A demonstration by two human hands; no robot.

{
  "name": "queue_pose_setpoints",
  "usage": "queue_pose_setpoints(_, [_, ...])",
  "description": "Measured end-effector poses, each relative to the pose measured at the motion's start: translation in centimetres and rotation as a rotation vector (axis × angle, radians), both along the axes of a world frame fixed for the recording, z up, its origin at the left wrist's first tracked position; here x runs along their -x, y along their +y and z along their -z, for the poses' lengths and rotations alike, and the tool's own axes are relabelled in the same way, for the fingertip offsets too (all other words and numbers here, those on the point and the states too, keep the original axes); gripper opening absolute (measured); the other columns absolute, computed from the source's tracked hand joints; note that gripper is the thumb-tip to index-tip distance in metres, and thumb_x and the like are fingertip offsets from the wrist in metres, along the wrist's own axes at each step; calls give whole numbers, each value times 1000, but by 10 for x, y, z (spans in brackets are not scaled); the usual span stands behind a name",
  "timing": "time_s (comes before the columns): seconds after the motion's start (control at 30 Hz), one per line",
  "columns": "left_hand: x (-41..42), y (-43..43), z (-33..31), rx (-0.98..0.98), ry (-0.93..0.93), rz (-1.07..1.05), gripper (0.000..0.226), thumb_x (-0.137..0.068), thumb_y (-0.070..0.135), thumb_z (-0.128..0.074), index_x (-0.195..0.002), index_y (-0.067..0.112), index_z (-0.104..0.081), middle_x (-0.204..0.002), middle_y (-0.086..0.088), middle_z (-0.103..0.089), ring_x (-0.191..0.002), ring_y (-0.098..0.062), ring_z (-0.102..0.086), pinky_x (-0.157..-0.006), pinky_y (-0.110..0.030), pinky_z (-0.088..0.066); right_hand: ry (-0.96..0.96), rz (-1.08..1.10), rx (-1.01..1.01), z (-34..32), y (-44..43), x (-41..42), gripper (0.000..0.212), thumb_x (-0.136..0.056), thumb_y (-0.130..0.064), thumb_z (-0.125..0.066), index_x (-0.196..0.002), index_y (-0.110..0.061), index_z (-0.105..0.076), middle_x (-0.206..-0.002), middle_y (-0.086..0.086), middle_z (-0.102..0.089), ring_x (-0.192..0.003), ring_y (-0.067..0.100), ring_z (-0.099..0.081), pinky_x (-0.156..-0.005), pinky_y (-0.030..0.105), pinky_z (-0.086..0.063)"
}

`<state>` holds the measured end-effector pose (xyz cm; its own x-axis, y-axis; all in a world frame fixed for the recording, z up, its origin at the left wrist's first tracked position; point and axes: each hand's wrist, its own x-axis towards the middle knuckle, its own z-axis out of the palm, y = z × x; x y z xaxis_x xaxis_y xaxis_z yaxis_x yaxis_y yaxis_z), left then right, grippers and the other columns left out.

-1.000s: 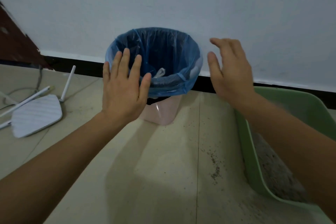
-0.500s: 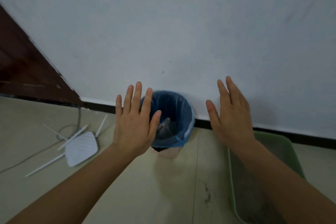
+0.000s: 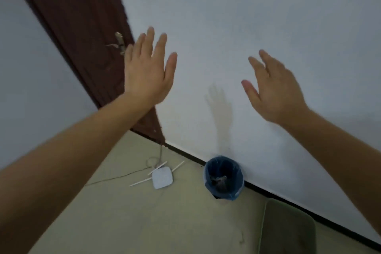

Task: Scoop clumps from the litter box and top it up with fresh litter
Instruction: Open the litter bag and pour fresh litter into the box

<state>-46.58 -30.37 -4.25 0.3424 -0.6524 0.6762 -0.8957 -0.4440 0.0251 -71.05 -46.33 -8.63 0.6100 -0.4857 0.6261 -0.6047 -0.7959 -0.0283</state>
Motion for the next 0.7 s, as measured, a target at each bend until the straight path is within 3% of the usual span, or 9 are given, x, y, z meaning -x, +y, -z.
queue_pose_setpoints(0.1, [-4, 63, -66, 13, -14, -110, 60, -102, 48, -21, -150, 15, -32, -158, -14, -26, -144, -33, -25, -117, -51, -19, -15, -84, 57, -75, 41, -23, 60, -101, -43, -38, -149, -7, -35, -153, 22, -34, -136, 41, -38, -107, 53, -35])
queue_pose_setpoints(0.2, [-1, 133, -80, 30, -36, -249, 60, -101, 49, -21, -150, 16, -33, -158, -13, -27, -144, -32, -26, -116, -50, -20, -131, -218, 16, -101, 77, -51, 57, -102, -40, -42, -149, -10, -35, -155, 18, -33, -140, 36, -33, -110, 50, -32])
queue_pose_setpoints(0.3, [11, 206, -60, -62, 62, -410, 65, -98, 53, -17, -150, 17, -30, -159, -12, -24, -144, -33, -25, -116, -51, -19, -191, -328, -143, -94, 120, -92, 57, -101, -41, -41, -149, -10, -34, -155, 16, -32, -142, 34, -31, -113, 50, -30])
queue_pose_setpoints(0.43, [0, 294, -41, -240, 102, -598, 65, -99, 54, -11, -154, 19, -18, -162, -10, -13, -149, -29, -12, -119, -52, -12, -101, -507, -212, -71, 191, -157, 59, -100, -43, -42, -148, -9, -36, -154, 17, -34, -141, 34, -33, -113, 51, -33])
queue_pose_setpoints(0.7, [-84, 494, -23, -169, 143, -942, 68, -98, 55, -14, -153, 17, -24, -161, -13, -17, -147, -33, -17, -118, -53, -17, 59, -835, -163, -64, 394, -341, 65, -101, -51, -35, -153, -14, -28, -160, 16, -24, -146, 32, -24, -116, 47, -25])
